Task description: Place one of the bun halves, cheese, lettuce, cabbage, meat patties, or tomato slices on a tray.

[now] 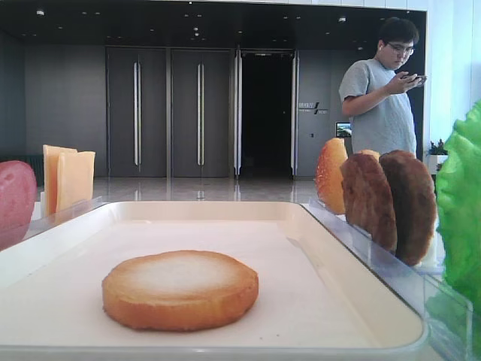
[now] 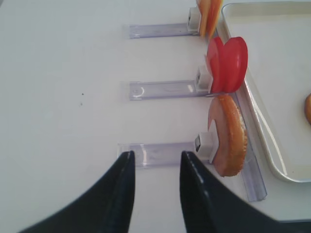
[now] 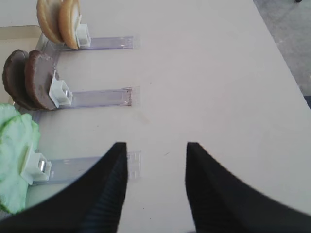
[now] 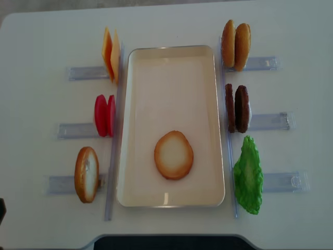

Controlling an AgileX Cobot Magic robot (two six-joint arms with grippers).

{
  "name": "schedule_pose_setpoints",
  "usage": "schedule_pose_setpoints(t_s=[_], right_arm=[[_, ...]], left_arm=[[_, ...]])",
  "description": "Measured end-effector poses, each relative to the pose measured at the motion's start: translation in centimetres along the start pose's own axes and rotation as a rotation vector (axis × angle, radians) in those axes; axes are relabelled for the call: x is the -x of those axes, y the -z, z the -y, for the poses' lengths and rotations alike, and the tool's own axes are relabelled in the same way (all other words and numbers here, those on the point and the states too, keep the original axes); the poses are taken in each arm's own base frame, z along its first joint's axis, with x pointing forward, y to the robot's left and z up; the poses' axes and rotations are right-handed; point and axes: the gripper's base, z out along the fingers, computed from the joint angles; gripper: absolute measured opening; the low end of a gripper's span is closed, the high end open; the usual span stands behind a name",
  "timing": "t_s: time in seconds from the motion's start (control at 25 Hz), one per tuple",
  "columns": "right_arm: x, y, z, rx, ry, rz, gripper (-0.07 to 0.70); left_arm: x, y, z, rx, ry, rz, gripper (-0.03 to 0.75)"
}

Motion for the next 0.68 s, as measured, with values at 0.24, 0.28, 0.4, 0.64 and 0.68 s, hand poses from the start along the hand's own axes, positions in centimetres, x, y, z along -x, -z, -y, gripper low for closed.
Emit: schedule_pose_setpoints(t_s=[0.24,0.28,0.4,0.64,0.68], right_arm=[[0.00,0.00,0.00,0.000,0.000,0.000,0.306],[0.00,0.00,0.00,0.000,0.000,0.000,0.306],[0.00,0.00,0.00,0.000,0.000,0.000,0.306],[0.00,0.00,0.00,0.000,0.000,0.000,0.306],[0.00,0.00,0.00,0.000,0.000,0.000,0.306]], left_arm=[[-0.19,0.34,-0.03,-0.001,0.002,0.033,0.237],[-0.19,0.34,-0.03,-0.001,0.002,0.033,0.235],[-0.19,0.34,-0.03,-0.001,0.002,0.033,0.222],[-0.19,0.34,-0.03,-0.001,0.002,0.033,0.212],[-0.19,0.34,-0.03,-0.001,0.002,0.033,0.211]])
